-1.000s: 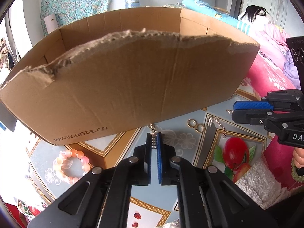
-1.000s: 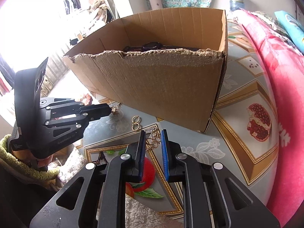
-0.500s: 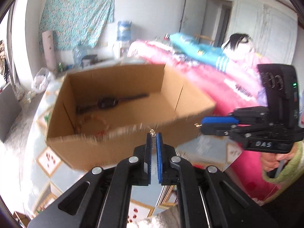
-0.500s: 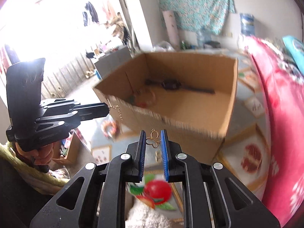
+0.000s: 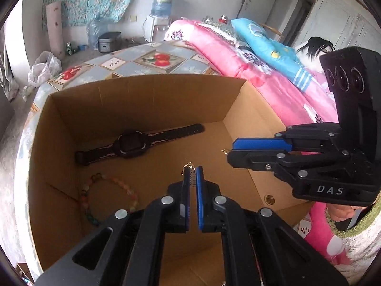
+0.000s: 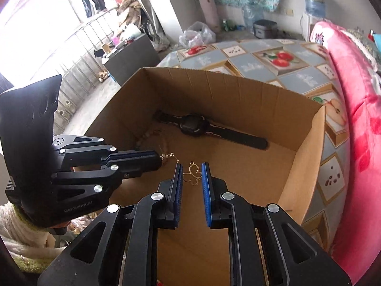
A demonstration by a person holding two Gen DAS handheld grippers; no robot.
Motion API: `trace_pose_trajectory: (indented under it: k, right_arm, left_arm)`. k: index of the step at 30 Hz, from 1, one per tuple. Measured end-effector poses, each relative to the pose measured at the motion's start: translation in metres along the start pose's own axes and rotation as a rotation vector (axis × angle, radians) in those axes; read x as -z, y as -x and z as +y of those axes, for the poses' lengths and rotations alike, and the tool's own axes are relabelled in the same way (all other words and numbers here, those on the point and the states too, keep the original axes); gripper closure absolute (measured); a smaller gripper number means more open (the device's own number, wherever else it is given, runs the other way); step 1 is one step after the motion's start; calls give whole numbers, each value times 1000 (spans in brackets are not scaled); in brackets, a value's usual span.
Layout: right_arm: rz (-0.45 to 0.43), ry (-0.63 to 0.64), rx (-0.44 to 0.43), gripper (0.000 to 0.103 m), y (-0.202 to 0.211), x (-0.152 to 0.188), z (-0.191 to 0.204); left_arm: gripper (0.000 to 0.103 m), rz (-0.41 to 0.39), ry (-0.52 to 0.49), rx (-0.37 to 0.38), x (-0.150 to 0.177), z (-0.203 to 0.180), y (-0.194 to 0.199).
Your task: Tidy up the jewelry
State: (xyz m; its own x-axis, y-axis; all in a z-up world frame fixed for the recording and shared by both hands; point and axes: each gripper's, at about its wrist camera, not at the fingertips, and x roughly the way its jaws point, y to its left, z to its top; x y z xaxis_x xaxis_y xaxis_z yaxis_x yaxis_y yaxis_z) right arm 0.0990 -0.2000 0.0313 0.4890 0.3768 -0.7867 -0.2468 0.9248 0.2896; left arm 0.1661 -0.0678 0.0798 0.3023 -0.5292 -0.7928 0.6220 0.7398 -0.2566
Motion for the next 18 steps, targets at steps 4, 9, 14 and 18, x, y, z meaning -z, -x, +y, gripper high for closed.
trace_pose_trajectory:
  k: [4, 9, 14, 18]
  right_arm:
    - [36, -13, 37, 87, -13, -7, -5]
    - [8, -17, 35, 86, -11, -13, -12]
    - [-44, -35, 30, 86, 4, -11, -14]
    - [-116, -51, 9, 86, 30, -1, -15]
  left_arm:
    - [98, 56, 51, -4, -9, 6, -15]
    - [98, 50, 88, -1, -14, 13, -21]
    - [98, -14, 98, -15, -14, 19, -10]
    - [98, -123, 81, -32, -2, 18, 22]
